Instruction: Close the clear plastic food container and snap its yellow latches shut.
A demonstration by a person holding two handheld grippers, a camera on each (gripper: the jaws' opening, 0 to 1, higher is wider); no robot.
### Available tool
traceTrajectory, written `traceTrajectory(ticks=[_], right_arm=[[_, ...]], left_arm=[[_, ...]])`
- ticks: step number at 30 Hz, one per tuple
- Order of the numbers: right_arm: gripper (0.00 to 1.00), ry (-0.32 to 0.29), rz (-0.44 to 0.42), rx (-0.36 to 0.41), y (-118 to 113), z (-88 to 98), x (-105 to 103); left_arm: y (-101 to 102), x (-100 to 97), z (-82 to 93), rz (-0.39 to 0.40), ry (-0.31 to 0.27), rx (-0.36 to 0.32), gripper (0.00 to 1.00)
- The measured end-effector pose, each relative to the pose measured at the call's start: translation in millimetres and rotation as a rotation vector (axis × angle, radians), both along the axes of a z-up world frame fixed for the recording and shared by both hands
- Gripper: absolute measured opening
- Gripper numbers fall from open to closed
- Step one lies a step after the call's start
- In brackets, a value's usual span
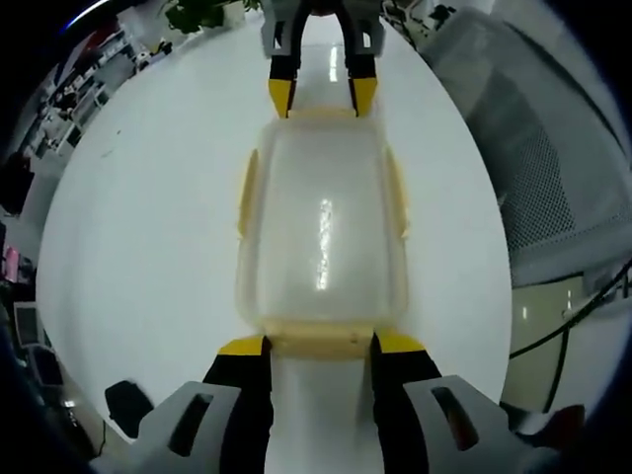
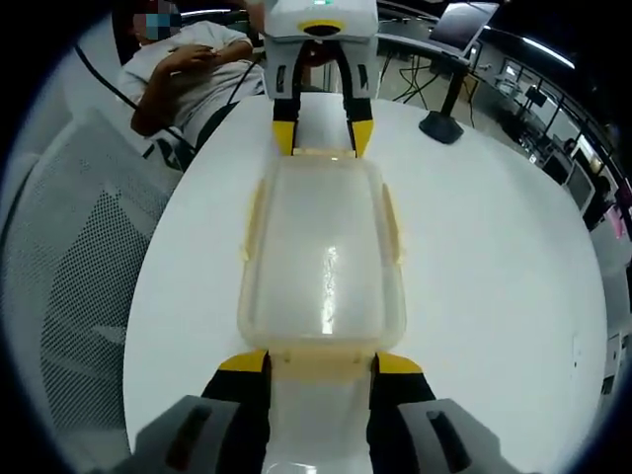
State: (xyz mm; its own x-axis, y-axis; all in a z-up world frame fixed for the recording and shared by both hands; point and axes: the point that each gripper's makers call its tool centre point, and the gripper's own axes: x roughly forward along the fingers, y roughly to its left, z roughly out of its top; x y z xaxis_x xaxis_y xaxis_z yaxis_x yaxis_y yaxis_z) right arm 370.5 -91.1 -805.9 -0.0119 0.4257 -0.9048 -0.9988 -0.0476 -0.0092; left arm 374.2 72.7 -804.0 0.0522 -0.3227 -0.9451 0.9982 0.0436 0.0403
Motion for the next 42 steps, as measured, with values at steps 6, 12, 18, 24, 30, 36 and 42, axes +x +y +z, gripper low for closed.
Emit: traceTrajectory(ticks=[6, 12, 18, 24, 30, 36, 42], right_arm=[[0.35, 0.002, -0.004, 0.017, 0.4, 0.8, -1.1], [0.35, -0.008, -0.014, 0.019, 0.2, 0.9, -1.7], [0.35, -0.031, -0.012, 0.004, -2.8, 2.4, -4.3], [0.34, -0.038, -0.034, 0.037, -5.4, 15.6, 0.3], [0.34, -0.053, -0.024, 0.045, -11.1, 32.4, 2.0], [0.34, -0.063, -0.026, 0.048, -21.0, 44.5, -0.3], [0.34, -0.072, -0.026, 0.060, -31.8, 59.3, -2.4]], left_arm=[[-0.3, -0.9, 1.0, 0.007, -0.002, 0.003, 0.37], [-0.8, 0.1, 2.4, 0.011, -0.018, 0.019, 0.36], [-4.3, -0.8, 10.2, -0.004, -0.030, 0.023, 0.36], [-5.6, 4.7, 22.4, -0.010, -0.062, 0.023, 0.36], [-12.5, 4.9, 34.8, 0.010, -0.076, 0.006, 0.36], [-22.2, 3.8, 43.6, 0.015, -0.093, -0.004, 0.36], [-32.7, 1.8, 57.2, 0.022, -0.114, -0.028, 0.36]])
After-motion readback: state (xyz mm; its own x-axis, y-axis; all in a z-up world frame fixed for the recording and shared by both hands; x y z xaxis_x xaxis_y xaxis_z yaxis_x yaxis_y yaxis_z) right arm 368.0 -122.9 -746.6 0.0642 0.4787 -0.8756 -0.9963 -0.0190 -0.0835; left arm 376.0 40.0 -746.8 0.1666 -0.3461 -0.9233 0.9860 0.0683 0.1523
